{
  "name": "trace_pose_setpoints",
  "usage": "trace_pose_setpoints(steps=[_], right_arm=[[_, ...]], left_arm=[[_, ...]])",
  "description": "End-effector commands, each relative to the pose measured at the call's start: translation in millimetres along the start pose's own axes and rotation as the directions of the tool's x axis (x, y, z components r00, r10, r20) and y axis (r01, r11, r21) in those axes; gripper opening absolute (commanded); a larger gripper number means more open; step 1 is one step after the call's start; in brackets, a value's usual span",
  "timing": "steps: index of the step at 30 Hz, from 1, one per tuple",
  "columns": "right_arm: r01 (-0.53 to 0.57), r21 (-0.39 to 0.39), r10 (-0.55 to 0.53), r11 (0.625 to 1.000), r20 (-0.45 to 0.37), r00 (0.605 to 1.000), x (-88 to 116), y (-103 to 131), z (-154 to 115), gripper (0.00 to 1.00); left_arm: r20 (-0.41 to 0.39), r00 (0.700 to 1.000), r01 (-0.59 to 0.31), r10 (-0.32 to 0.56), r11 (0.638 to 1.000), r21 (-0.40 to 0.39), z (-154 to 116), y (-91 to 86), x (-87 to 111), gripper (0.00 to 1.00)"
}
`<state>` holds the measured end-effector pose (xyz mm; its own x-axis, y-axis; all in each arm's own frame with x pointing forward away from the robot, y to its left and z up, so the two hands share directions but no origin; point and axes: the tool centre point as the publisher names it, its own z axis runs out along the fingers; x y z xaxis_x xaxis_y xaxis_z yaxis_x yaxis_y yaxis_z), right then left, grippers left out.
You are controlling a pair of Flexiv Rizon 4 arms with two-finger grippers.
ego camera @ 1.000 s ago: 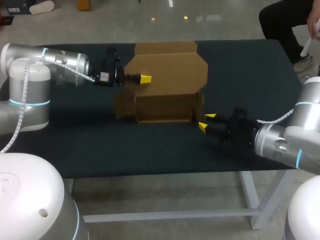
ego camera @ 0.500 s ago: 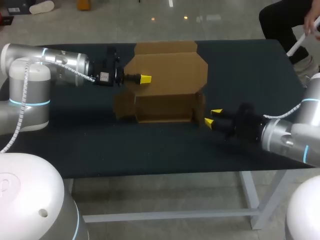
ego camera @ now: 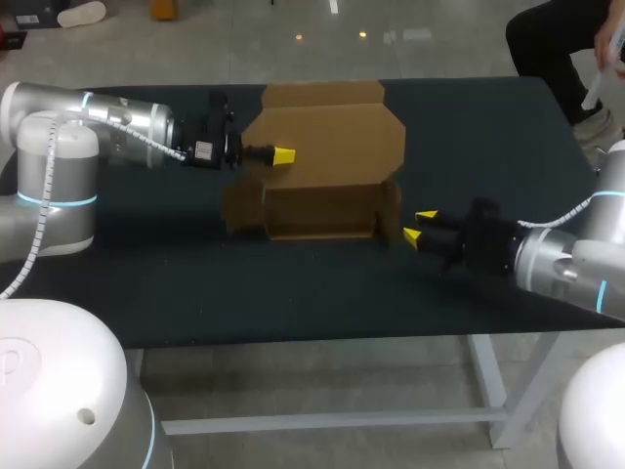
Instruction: Assemble the packaging by folding the flat box into shape, placing the metal phone stand inside, and closing the box properly
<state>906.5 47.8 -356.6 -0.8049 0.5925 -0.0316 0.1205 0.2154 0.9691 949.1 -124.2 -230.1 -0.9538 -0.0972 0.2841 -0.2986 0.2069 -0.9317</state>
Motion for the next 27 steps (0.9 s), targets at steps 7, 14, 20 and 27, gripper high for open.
trace_pose_setpoints(steps=[7,14,20,27], right_arm=[[-0.001,-0.001,0.001,1.0,-0.007,1.0,-2,-1,1,0.47],[-0.004,0.001,0.004,1.0,-0.008,1.0,-3,-2,1,0.46],[-0.005,0.002,0.005,1.0,-0.009,1.0,-4,-2,3,0.46],[-0.001,0.003,0.002,1.0,-0.015,1.0,-11,1,8,0.47]], left_arm=[[0.013,1.0,-0.002,0.002,1.0,-0.009,0,8.9,1.7,0.0],[0.018,1.0,-0.008,0.008,1.0,-0.021,1,8.1,1.9,0.0],[0.023,1.0,-0.009,0.01,1.0,-0.025,0,7.4,1.5,0.0],[0.024,1.0,-0.009,0.009,1.0,-0.025,0,7.2,1.5,0.0]])
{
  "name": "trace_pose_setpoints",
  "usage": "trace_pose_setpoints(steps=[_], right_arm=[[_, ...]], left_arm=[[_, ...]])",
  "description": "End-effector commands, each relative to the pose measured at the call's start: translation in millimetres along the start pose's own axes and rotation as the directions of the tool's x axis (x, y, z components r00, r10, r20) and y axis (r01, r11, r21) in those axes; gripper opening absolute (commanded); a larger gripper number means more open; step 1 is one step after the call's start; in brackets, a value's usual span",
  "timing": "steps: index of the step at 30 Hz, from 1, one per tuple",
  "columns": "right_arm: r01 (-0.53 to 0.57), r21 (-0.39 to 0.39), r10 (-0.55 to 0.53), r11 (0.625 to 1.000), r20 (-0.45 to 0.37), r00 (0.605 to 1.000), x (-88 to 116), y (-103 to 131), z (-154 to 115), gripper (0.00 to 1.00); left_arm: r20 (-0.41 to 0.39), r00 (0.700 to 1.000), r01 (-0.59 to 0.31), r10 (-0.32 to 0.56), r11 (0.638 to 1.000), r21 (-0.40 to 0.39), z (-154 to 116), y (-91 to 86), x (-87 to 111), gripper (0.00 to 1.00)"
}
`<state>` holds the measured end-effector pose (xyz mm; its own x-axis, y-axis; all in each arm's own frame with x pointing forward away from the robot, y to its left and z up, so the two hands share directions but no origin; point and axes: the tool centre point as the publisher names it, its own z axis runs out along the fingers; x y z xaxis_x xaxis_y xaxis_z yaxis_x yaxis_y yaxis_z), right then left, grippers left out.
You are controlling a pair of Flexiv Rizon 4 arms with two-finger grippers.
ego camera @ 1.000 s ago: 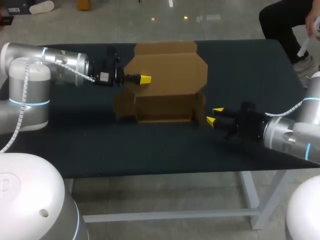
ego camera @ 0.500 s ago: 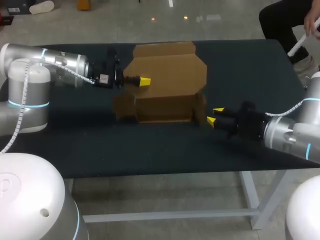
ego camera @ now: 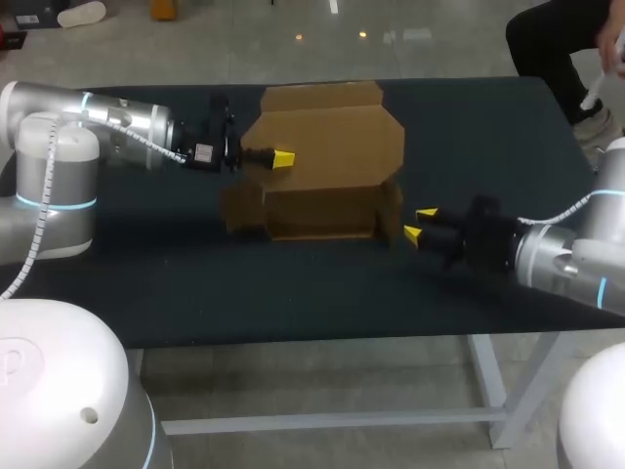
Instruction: Assemble the packaging by folding the flat box into shape, placing the metal phone stand inside, and closing the box properly
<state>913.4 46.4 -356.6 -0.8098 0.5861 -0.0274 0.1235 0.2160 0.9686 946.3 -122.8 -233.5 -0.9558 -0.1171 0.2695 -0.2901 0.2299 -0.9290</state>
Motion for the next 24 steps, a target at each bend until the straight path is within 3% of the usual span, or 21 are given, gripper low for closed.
trace_pose_setpoints(steps=[1,24], right_arm=[[0.001,0.002,-0.001,1.0,-0.007,1.0,-6,0,6,0.47],[0.02,-0.027,-0.022,0.999,-0.094,0.995,-12,3,44,0.48]], left_arm=[[0.001,1.0,0.001,-0.001,1.0,-0.002,0,2.9,-0.1,0.0],[0.001,1.0,0.001,-0.001,1.0,-0.002,0,2.9,-0.1,0.0]])
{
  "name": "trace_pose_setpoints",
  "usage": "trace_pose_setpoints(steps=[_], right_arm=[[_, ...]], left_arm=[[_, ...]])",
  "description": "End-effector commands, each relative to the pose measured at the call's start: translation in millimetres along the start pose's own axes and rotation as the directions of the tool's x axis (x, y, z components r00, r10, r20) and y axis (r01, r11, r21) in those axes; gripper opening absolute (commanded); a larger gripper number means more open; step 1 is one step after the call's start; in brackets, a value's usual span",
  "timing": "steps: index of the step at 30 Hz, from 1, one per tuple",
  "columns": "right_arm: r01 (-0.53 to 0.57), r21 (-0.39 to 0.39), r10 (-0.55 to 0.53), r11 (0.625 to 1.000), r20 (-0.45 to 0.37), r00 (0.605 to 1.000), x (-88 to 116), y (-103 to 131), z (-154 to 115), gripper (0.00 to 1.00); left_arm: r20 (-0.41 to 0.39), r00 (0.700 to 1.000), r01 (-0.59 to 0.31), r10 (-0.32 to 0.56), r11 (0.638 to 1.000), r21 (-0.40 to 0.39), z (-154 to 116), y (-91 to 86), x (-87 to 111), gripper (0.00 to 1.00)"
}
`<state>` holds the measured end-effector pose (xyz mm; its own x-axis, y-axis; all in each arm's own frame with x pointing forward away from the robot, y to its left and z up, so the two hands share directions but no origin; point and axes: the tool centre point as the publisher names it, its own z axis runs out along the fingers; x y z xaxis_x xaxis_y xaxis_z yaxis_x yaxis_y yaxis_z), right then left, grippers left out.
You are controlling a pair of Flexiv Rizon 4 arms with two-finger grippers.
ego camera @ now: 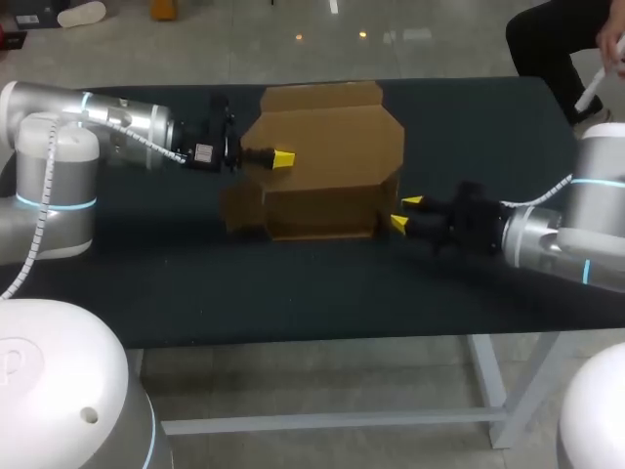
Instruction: Assemble the packaging by folding the flat box into shape, placing the metal phone stand inside, and closing the box properly
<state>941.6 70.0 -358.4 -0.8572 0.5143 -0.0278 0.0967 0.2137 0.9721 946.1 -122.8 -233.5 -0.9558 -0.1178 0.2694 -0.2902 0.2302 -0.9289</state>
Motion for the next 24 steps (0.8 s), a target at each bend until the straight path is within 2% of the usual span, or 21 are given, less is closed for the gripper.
trace_pose_setpoints(steps=[1,15,22,24], right_arm=[[0.004,-0.01,-0.004,1.0,-0.015,1.0,0,-3,9,0.48],[0.003,-0.012,-0.003,1.0,0.013,1.0,5,-4,-6,0.49],[0.001,-0.036,-0.002,0.999,-0.009,1.0,15,-5,16,0.49],[-0.008,-0.031,0.008,0.999,0.01,1.0,16,-5,19,0.48]], left_arm=[[0.001,1.0,0.001,-0.001,1.0,-0.002,0,2.9,-0.3,0.0],[0.001,1.0,0.001,-0.001,1.0,-0.002,0,2.9,-0.3,0.0],[0.001,1.0,0.001,-0.001,1.0,-0.002,0,2.9,-0.3,0.0],[0.001,1.0,0.001,-0.001,1.0,-0.002,0,2.9,-0.3,0.0]])
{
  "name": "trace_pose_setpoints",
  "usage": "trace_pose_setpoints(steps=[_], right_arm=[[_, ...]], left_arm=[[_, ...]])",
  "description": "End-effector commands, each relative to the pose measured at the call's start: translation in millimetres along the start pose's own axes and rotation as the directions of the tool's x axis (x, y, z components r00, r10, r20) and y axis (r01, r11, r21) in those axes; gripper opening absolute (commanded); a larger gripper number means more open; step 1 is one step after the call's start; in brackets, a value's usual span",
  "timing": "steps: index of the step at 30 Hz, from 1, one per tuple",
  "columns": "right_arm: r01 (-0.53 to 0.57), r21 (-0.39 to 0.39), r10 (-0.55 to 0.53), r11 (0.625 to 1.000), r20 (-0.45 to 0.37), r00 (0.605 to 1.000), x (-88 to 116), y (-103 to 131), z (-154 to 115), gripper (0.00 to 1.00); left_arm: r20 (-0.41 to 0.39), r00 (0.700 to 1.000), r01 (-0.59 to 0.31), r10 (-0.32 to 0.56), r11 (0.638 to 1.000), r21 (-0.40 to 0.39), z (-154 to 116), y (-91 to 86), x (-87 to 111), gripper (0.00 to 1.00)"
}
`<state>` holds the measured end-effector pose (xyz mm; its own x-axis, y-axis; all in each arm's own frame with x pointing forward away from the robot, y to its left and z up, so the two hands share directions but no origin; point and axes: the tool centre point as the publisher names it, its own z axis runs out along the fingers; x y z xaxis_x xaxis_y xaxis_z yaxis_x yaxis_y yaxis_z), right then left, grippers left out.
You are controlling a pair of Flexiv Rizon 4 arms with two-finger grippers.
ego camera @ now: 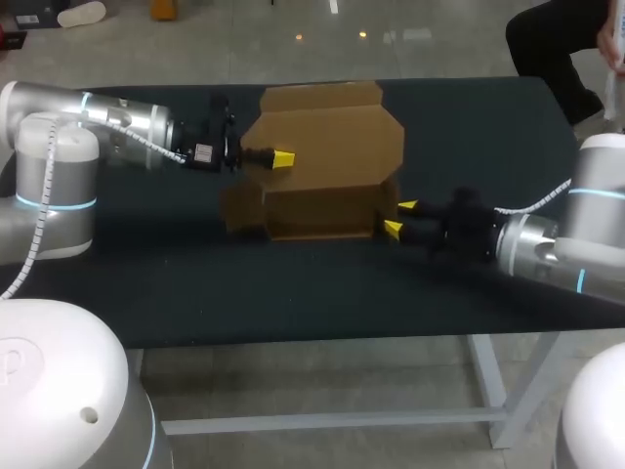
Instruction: Assemble the packaging by folding the flat box into shape, placing the metal phone stand inside, and closing the box properly
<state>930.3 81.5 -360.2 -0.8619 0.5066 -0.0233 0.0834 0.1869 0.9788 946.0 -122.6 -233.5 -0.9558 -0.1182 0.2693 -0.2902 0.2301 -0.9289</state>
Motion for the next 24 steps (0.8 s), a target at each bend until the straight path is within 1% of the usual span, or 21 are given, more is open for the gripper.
trace_pose_setpoints(steps=[1,4,6,7,9,24], right_arm=[[-0.007,-0.008,0.007,1.0,0.021,1.0,1,-5,16,0.47],[-0.007,-0.011,0.007,1.0,0.025,1.0,4,-5,19,0.46],[-0.013,-0.002,0.013,1.0,0.045,0.999,6,-6,21,0.47],[-0.02,-0.013,0.021,1.0,0.045,0.999,6,-7,21,0.47],[-0.022,-0.011,0.023,1.0,0.047,0.999,8,-8,22,0.46],[-0.001,-0.011,0.001,1.0,0.01,1.0,27,3,41,0.47]], left_arm=[[0.0,1.0,0.001,-0.001,1.0,-0.002,1,2.8,-0.4,0.0],[0.0,1.0,0.001,-0.001,1.0,-0.002,1,2.8,-0.4,0.0],[0.0,1.0,0.001,-0.001,1.0,-0.002,1,2.8,-0.4,0.0],[0.0,1.0,0.001,-0.001,1.0,-0.002,1,2.8,-0.4,0.0],[0.0,1.0,0.001,-0.001,1.0,-0.002,1,2.8,-0.4,0.0],[0.0,1.0,0.001,-0.001,1.0,-0.002,1,2.8,-0.4,0.0]])
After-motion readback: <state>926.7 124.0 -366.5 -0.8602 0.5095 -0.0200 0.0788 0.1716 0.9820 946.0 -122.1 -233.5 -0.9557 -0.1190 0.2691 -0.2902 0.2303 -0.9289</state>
